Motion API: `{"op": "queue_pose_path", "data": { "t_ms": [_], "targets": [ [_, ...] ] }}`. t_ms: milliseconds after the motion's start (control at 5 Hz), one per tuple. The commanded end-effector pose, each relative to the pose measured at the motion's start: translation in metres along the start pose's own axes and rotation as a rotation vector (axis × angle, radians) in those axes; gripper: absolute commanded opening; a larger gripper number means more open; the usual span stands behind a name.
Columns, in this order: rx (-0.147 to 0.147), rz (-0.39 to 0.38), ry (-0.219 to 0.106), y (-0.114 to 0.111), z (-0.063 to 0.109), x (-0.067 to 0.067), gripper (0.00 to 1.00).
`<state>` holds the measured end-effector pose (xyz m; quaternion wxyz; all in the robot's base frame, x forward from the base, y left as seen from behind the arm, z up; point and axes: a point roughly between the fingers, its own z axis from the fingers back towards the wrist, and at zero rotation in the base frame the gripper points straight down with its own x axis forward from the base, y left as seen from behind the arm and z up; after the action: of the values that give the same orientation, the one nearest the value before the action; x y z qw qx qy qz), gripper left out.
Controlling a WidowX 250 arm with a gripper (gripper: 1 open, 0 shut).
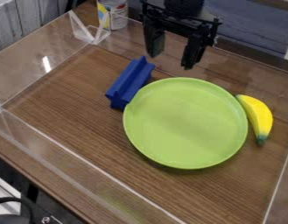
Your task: Put the banana in the green plate
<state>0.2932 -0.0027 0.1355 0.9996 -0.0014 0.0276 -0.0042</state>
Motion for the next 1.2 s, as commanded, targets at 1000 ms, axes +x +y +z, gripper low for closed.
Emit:
{"op": "queue_pose_path", "data": {
  "t_ms": [1000],
  "targets": [
    [-0.059,-0.041,-0.02,-0.116,-0.075,0.064,1.0]
  ]
}}
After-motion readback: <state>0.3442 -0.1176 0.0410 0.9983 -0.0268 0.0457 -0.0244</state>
